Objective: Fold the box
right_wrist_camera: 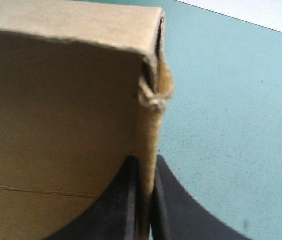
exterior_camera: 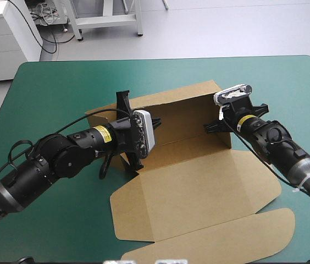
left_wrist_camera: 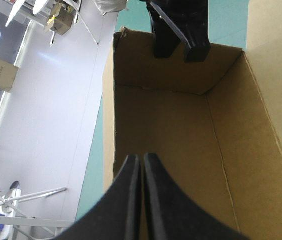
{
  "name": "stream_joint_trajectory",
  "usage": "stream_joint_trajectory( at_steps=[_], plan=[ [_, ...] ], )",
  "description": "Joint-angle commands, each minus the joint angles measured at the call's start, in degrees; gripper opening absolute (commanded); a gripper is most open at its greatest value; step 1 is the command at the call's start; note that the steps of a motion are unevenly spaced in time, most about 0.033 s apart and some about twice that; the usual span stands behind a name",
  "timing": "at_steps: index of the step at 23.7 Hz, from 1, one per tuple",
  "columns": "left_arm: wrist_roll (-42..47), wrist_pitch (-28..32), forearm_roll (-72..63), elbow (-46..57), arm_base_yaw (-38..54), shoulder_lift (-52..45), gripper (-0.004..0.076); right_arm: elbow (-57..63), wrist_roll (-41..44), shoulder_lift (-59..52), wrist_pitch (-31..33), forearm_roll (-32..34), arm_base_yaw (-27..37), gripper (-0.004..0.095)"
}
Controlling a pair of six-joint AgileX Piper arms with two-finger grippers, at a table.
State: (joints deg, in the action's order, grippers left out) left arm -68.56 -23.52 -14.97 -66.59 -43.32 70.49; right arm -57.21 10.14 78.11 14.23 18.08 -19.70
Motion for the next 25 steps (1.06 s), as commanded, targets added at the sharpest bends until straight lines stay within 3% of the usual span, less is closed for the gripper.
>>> stream_joint_trajectory(
  at_steps=[1, 3, 6, 9, 11, 19, 25],
  plan=[
    [6.0, 0.8, 1.5, -3.1, -0.5, -1.9, 0.0001, -2.2, 0.9, -1.7, -2.6, 2.0, 0.6, -0.0022],
    [12.4, -2.0, 5.1, -4.5, -0.5, -1.7, 0.0001, -2.2, 0.9, -1.7, -1.9, 2.0, 0.6, -0.0022],
    [33.0, -9.6, 21.7, -9.1, -0.5, -1.5, 0.0001, -2.2, 2.1, -1.7, -1.1, 2.0, 0.6, -0.0022],
    [48.6, -24.4, 32.7, -15.0, 0.6, -1.5, 0.0003, -2.2, 2.4, -1.7, 1.9, 2.0, 0.6, -0.0022],
    [52.6, -32.2, 32.5, -17.5, 4.8, -1.5, 0.0003, -2.2, 2.4, -1.7, 4.7, 2.0, 0.6, -0.0022],
    [56.4, -34.3, 22.7, -17.8, 25.5, -4.7, 0.0003, -3.4, 0.3, -1.7, 16.1, -3.4, 0.6, -0.0022],
    [57.3, -34.2, 18.6, -17.8, 34.0, -8.3, -0.0008, -8.9, -5.8, -1.7, 23.5, -9.6, 0.6, -0.0022]
  ],
)
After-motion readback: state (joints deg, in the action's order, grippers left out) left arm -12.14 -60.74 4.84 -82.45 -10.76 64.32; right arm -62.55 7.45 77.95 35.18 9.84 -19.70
